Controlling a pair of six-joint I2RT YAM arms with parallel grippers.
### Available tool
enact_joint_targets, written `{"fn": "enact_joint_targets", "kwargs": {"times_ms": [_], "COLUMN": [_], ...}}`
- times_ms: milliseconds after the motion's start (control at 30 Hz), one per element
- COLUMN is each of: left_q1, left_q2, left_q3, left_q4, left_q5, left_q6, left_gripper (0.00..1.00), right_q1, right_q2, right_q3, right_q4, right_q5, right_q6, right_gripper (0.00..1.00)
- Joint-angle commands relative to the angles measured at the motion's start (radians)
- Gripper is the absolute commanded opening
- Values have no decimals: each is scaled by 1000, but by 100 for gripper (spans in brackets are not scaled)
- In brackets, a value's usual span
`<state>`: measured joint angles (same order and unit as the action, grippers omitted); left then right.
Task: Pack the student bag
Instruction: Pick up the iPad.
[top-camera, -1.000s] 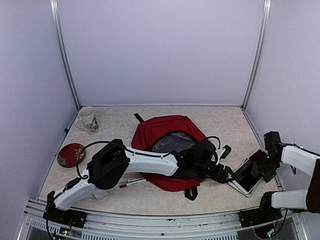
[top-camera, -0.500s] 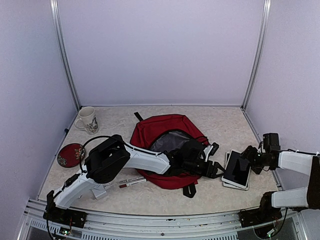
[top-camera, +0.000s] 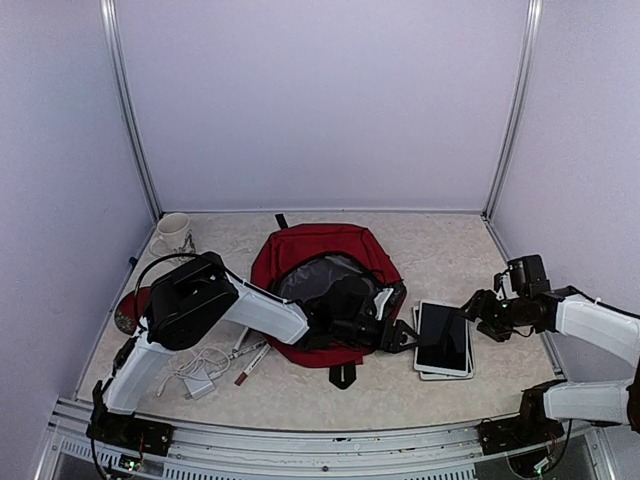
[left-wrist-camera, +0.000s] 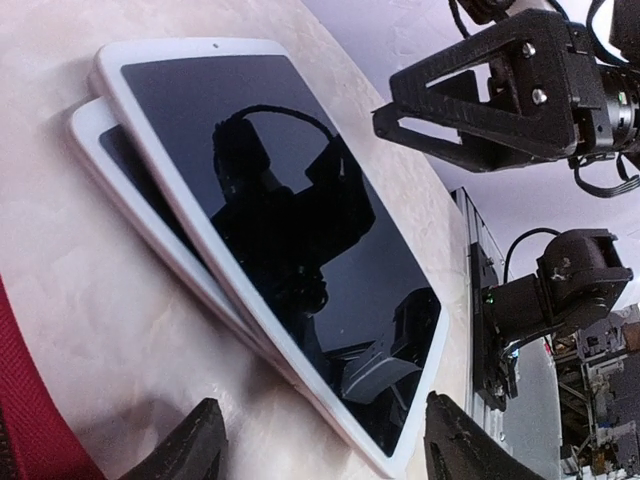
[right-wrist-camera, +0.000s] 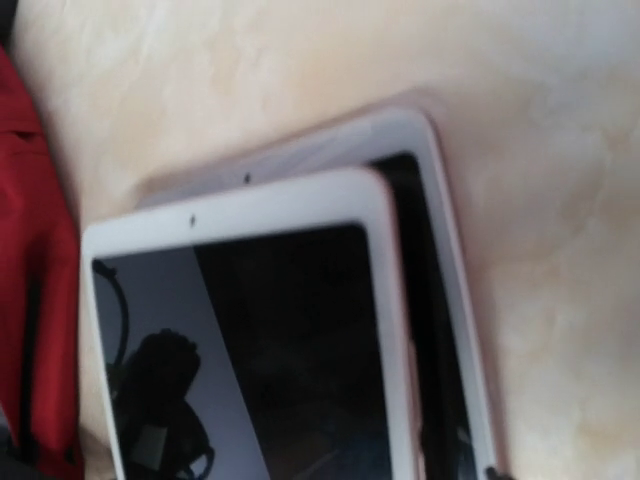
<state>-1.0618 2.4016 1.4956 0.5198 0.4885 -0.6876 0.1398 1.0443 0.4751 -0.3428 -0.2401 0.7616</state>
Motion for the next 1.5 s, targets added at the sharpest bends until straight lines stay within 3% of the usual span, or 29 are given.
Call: {"fn": "enact_joint_targets", "kwargs": {"times_ms": [0,100,267,500,800,967,1100,1233,1467], "left_q1": [15,9,-9,-14,-24,-25,-47,-66,-59], "left_q2": [-53,-56,-70,-60,-32,-15,-18,-1,21], "left_q3": [-92,-85,-92,-70,-28,-2,20,52,70], "left_q4": [24,5,9,-11,-32,-54,-83,-112,-118], "left_q5": [-115,-145,-173,-218,-253,-243,-265,-277,-260], "left_q6": [-26,-17,21,36,46,54,107,142,122], "left_gripper": [63,57,55,53,42,40,45,48,45], "right_q1": [4,6,5,9,9,9,10,11,10], "right_q2": [-29,-24,9,75,103,118,57,26,137], "right_q3": [17,15,23,25,-16,32,111,120,62], "right_q4": [-137,-158,-88,-24,73,-36,-160,-175,-44], "right_q5": [-16,-8,-58,-133,-247,-118,36,95,-59], "right_q6": [-50,-58,-86,-156,-189,-216,-207,-217,-210], "right_gripper": [67,64,46,45,40,47,66,67,62]}}
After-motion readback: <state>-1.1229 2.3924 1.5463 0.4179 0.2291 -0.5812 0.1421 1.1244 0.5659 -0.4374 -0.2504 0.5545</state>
